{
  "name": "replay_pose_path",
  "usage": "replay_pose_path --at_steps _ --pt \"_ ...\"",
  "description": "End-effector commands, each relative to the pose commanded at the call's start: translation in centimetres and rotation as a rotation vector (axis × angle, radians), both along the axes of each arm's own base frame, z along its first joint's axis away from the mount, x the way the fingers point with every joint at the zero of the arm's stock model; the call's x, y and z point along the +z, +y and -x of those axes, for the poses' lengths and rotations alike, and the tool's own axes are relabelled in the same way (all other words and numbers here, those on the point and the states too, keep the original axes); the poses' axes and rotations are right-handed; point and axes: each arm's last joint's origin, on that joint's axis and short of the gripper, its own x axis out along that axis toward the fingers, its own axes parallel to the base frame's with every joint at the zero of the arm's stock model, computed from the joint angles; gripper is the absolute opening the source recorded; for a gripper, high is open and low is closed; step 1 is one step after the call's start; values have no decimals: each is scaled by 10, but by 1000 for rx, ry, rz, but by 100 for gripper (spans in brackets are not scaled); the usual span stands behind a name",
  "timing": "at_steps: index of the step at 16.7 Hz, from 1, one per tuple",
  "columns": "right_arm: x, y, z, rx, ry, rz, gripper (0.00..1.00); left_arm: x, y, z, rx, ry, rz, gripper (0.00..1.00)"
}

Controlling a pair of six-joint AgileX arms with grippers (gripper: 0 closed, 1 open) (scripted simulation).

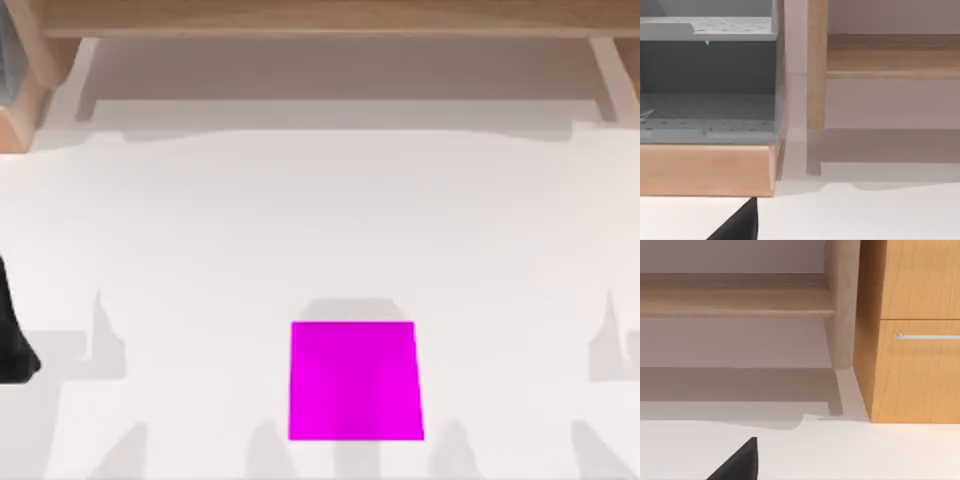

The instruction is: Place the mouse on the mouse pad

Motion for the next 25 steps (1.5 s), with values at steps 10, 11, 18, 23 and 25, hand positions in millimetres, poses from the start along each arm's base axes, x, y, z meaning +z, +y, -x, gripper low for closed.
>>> replay_pose_path --at_steps 10,11,18,23,25 --pt "10 -5 -16 27 391 308 100 0 0 0 0 0 0 100" --pt "9 -6 -20 53 489 369 100 0 0 0 0 0 0 100" --pt "-9 -23 -54 487 1221 707 100 0 0 0 0 0 0 100" --pt "-6 -47 -90 885 1444 807 100 0 0 0 0 0 0 100" --pt "1 -60 -109 991 1439 853 100 0 0 0 0 0 0 100"
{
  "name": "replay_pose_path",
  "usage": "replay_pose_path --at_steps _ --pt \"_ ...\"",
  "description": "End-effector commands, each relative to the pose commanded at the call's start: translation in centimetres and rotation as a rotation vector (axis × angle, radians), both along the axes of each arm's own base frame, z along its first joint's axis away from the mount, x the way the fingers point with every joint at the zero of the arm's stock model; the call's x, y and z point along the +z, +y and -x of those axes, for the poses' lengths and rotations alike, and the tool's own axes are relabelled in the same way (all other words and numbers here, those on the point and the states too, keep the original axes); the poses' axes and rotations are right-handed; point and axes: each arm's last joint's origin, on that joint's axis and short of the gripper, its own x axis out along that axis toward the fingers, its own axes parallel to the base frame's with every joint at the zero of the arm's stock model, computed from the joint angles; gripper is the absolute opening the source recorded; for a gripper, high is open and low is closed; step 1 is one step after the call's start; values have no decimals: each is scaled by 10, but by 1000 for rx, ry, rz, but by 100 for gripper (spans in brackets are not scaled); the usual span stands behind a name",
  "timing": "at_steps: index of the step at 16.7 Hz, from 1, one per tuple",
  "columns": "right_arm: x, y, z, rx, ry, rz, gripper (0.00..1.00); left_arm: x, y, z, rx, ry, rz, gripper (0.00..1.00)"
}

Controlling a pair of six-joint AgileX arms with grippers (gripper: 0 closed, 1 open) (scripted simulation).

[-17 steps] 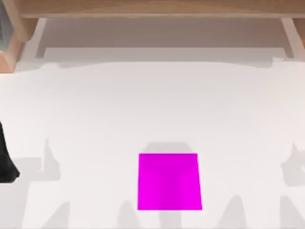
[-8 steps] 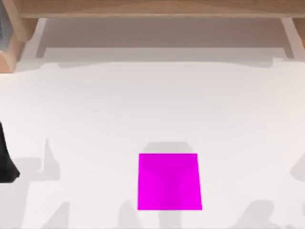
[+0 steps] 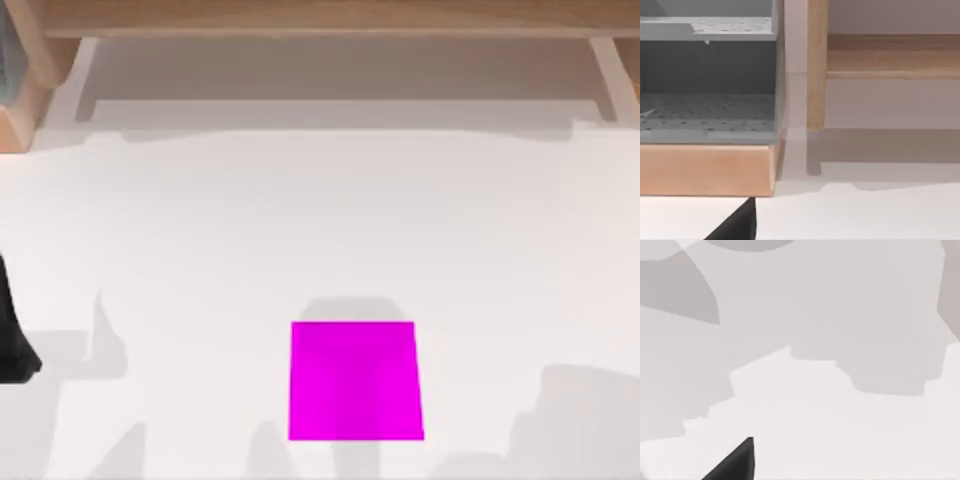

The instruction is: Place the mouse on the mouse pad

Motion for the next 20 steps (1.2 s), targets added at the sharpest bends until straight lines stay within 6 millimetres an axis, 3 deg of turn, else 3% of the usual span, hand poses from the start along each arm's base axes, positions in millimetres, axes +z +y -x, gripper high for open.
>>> replay_pose_path --at_steps 6,13,16,20 --pt "30 -40 -49 195 -84 13 100 0 0 0 0 0 0 100" --pt "37 -44 -56 225 -115 27 100 0 0 0 0 0 0 100" --pt "27 -45 -57 222 -111 25 100 0 0 0 0 0 0 100" --pt "-16 -47 -61 220 -115 28 100 0 0 0 0 0 0 100"
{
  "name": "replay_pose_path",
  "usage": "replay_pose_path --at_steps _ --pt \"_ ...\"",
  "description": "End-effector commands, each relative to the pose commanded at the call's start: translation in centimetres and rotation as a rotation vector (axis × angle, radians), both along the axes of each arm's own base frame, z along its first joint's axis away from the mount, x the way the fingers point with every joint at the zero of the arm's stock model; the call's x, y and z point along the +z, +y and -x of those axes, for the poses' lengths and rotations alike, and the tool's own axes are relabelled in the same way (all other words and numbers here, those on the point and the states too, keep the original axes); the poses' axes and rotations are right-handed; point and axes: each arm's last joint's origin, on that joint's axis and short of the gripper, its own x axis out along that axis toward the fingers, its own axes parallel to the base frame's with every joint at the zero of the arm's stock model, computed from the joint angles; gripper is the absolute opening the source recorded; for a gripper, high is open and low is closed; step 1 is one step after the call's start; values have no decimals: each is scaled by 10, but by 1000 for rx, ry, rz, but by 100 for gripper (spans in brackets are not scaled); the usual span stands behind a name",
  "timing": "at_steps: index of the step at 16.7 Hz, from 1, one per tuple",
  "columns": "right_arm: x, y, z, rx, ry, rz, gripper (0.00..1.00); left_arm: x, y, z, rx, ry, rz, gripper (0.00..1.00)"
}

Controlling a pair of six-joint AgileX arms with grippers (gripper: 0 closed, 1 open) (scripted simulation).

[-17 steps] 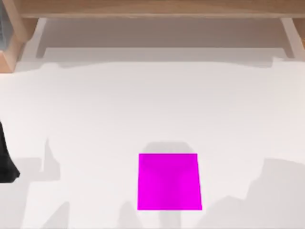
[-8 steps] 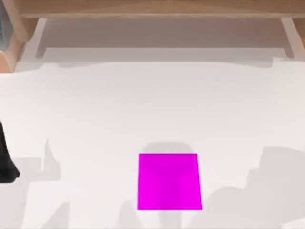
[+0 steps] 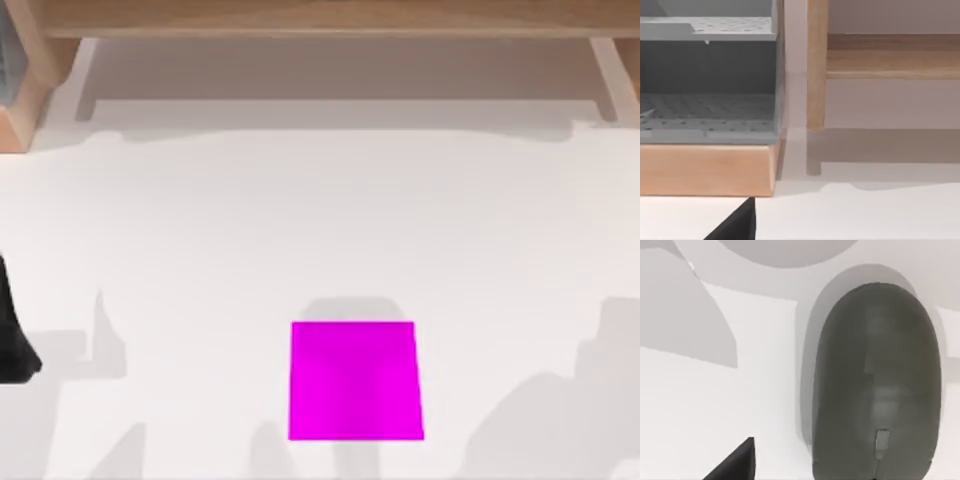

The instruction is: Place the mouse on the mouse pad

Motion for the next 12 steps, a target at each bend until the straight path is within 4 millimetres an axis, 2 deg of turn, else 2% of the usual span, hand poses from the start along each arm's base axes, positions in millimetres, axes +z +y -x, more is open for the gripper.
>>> replay_pose_path --at_steps 4,6,9,12 --pt "-40 1 3 0 -1 0 100 0 0 0 0 0 0 100" --pt "-48 1 4 1 3 -1 100 0 0 0 0 0 0 100" --pt "-48 1 4 1 3 -1 100 0 0 0 0 0 0 100" --pt "-48 1 4 1 3 -1 77 0 0 0 0 0 0 100"
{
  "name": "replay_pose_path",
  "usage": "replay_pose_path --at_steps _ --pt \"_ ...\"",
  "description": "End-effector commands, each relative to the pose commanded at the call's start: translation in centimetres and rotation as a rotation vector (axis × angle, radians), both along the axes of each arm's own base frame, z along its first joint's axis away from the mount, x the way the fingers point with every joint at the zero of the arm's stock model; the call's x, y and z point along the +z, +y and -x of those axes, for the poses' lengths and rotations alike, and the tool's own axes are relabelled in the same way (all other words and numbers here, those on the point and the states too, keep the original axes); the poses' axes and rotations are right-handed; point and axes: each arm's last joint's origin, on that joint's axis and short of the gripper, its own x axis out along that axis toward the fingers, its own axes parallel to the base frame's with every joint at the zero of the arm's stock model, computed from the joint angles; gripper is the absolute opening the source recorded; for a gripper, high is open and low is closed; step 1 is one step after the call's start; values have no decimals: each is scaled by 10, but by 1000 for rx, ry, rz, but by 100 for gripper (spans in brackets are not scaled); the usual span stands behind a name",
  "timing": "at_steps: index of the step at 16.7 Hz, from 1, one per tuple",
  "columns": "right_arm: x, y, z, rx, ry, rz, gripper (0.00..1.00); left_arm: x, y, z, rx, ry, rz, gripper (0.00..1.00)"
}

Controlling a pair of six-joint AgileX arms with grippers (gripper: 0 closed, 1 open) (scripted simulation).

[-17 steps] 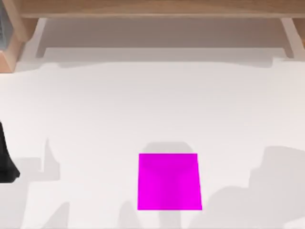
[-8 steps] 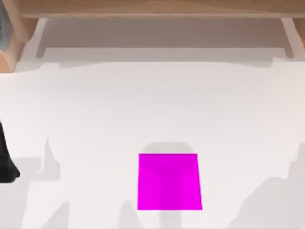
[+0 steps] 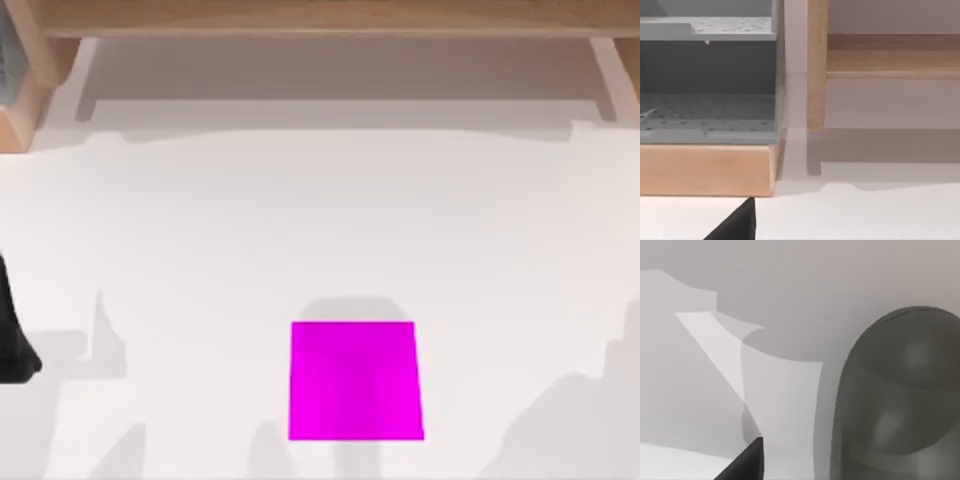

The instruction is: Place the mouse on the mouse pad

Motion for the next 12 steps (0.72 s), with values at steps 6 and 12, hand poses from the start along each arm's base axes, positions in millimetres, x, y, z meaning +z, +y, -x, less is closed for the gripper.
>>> replay_pose_path --at_steps 6,12 --pt "0 0 0 0 0 0 32 0 0 0 0 0 0 100" --pt "0 0 0 0 0 0 0 0 0 0 0 0 0 100"
